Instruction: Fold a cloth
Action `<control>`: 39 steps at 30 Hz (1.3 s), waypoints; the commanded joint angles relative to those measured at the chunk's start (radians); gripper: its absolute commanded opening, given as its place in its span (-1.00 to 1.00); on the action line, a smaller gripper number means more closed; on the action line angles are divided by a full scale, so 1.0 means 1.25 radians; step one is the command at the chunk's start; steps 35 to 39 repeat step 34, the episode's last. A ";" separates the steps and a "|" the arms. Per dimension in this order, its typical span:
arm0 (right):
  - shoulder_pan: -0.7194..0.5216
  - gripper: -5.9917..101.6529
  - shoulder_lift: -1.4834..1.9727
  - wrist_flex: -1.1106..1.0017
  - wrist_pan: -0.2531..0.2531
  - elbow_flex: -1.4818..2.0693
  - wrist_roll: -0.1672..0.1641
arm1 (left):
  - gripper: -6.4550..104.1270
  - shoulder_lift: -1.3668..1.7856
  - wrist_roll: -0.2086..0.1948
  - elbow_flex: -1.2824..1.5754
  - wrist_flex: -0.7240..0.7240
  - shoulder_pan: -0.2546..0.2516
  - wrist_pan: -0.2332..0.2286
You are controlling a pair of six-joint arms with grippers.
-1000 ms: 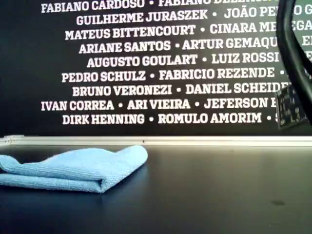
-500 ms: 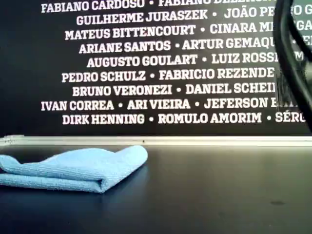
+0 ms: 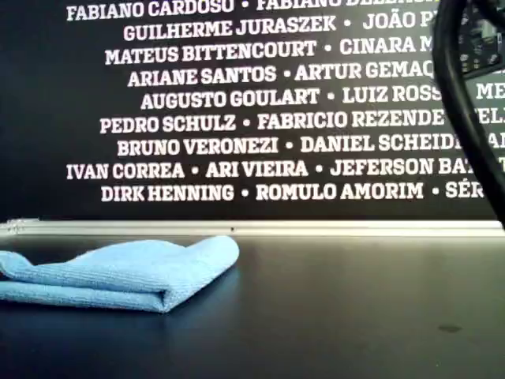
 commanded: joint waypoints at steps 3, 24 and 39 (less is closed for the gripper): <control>-0.001 -0.85 0.031 0.001 -0.001 0.011 0.001 | -0.05 -0.004 -0.004 -0.010 0.001 0.017 0.006; 0.005 -0.85 0.034 0.330 -0.004 0.011 -0.005 | -0.05 -0.005 -0.004 -0.010 0.001 0.017 0.004; -0.005 -0.85 0.032 0.436 -0.002 0.011 0.001 | -0.05 -0.005 -0.004 -0.010 0.001 0.017 0.004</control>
